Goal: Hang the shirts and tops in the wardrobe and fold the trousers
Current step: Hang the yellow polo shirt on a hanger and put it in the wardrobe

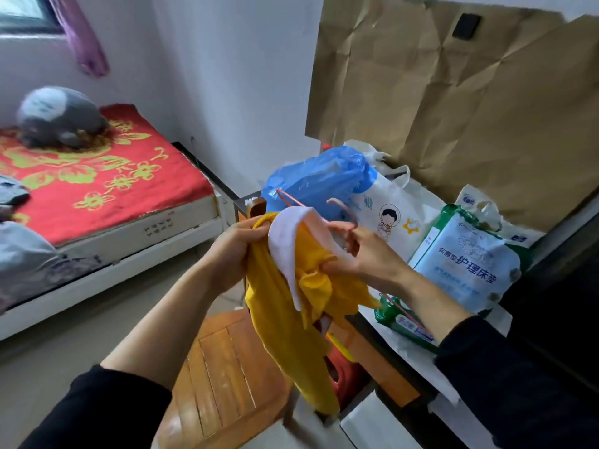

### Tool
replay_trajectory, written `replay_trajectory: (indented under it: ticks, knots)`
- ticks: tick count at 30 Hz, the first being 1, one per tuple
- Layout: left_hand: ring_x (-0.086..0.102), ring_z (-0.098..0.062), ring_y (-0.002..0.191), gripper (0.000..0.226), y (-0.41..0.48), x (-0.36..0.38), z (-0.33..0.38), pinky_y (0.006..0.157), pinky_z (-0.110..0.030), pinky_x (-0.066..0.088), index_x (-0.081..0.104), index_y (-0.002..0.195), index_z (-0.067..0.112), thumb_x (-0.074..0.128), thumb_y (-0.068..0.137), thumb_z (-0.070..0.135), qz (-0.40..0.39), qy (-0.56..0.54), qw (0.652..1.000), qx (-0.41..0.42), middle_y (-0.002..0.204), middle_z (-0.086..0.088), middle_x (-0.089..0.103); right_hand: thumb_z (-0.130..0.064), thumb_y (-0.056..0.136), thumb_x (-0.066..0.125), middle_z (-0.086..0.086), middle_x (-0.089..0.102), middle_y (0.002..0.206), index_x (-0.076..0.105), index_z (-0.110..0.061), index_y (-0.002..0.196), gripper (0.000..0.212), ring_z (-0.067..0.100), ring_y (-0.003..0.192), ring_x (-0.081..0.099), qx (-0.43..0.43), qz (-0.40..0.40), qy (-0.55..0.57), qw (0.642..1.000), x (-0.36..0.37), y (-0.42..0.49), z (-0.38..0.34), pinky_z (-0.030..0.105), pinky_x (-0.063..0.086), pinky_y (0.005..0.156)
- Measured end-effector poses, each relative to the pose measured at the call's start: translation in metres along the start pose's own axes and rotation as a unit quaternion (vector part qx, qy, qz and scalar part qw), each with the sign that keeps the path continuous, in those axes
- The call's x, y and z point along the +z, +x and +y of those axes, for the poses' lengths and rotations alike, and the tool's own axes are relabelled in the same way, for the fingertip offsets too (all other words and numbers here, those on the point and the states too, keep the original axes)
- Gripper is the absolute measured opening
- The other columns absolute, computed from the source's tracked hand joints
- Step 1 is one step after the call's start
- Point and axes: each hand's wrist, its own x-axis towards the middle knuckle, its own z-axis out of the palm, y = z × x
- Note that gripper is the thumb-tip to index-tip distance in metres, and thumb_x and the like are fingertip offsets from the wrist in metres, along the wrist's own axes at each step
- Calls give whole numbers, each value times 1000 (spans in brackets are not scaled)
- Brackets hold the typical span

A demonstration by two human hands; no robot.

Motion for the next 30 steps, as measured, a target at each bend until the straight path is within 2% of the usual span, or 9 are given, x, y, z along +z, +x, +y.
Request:
replay_trajectory:
  ticks: [3, 7, 12, 15, 18, 21, 24, 27, 30]
  knots:
    - [70, -18, 84, 31, -28, -23, 26, 71, -30, 57, 66, 104, 14, 49, 79, 18, -1, -59, 997, 46, 94, -3, 73, -56, 66, 78, -11, 63, 114, 53, -38, 120, 62, 13, 104, 60, 9, -60, 34, 998, 13, 20, -32, 32, 51, 86]
    - [70, -19, 79, 26, -66, -72, 41, 66, -31, 58, 78, 87, 17, 57, 72, 22, 26, -105, 991, 82, 90, -4, 73, -37, 78, 72, 5, 69, 89, 68, -16, 93, 26, 9, 83, 67, -7, -147, 109, 983, 40, 39, -83, 20, 53, 67]
    - [69, -25, 87, 30, -109, -143, 54, 71, -36, 59, 63, 110, 11, 46, 86, 11, 119, -98, 984, 91, 101, -10, 71, -29, 95, 57, 14, 66, 96, 67, -3, 101, 28, 14, 81, 64, -86, -128, 79, 985, 96, 56, -163, 19, 55, 68]
    - [67, -21, 83, 24, -136, -180, 53, 62, -26, 56, 63, 109, 9, 55, 87, 13, 227, 37, 967, 106, 94, -8, 70, -23, 97, 54, 21, 64, 94, 66, 4, 104, 31, 13, 72, 58, -117, -86, 89, 985, 134, 67, -209, 19, 49, 59]
    - [62, -18, 93, 21, -161, -226, 36, 72, -30, 51, 58, 106, 17, 60, 91, 32, 412, 216, 876, 127, 95, 1, 63, -19, 95, 53, 13, 56, 67, 66, -2, 80, 26, 11, 60, 51, -117, -63, 97, 986, 182, 75, -244, 25, 43, 55]
    - [63, -21, 94, 39, -192, -259, 12, 81, -41, 52, 57, 99, 15, 54, 89, 53, 360, 156, 917, 72, 100, -5, 64, -16, 91, 55, 0, 48, 59, 57, -16, 61, 30, 12, 57, 46, -108, -86, 101, 985, 235, 83, -272, 28, 37, 55]
    - [64, -18, 103, 66, -223, -285, -12, 85, -37, 55, 57, 110, 18, 60, 73, 73, 294, 170, 938, 64, 108, -1, 65, -13, 91, 54, -1, 46, 58, 57, -13, 65, 26, 8, 53, 44, -131, -104, 116, 979, 281, 83, -303, 20, 38, 53]
    - [55, -4, 103, 61, -244, -312, -27, 81, -26, 53, 49, 118, 28, 65, 72, 65, 401, 207, 887, 104, 115, 9, 51, -15, 92, 54, -1, 50, 61, 62, -9, 73, 21, 2, 56, 48, -139, -109, 132, 975, 311, 84, -331, 5, 36, 50]
    - [64, -16, 92, 40, -262, -336, -24, 76, -35, 58, 53, 107, 22, 62, 85, 53, 454, 189, 870, 21, 106, -4, 62, -18, 90, 56, 2, 55, 65, 61, -16, 67, 24, 15, 69, 55, -124, -136, 163, 969, 333, 87, -351, 26, 46, 63]
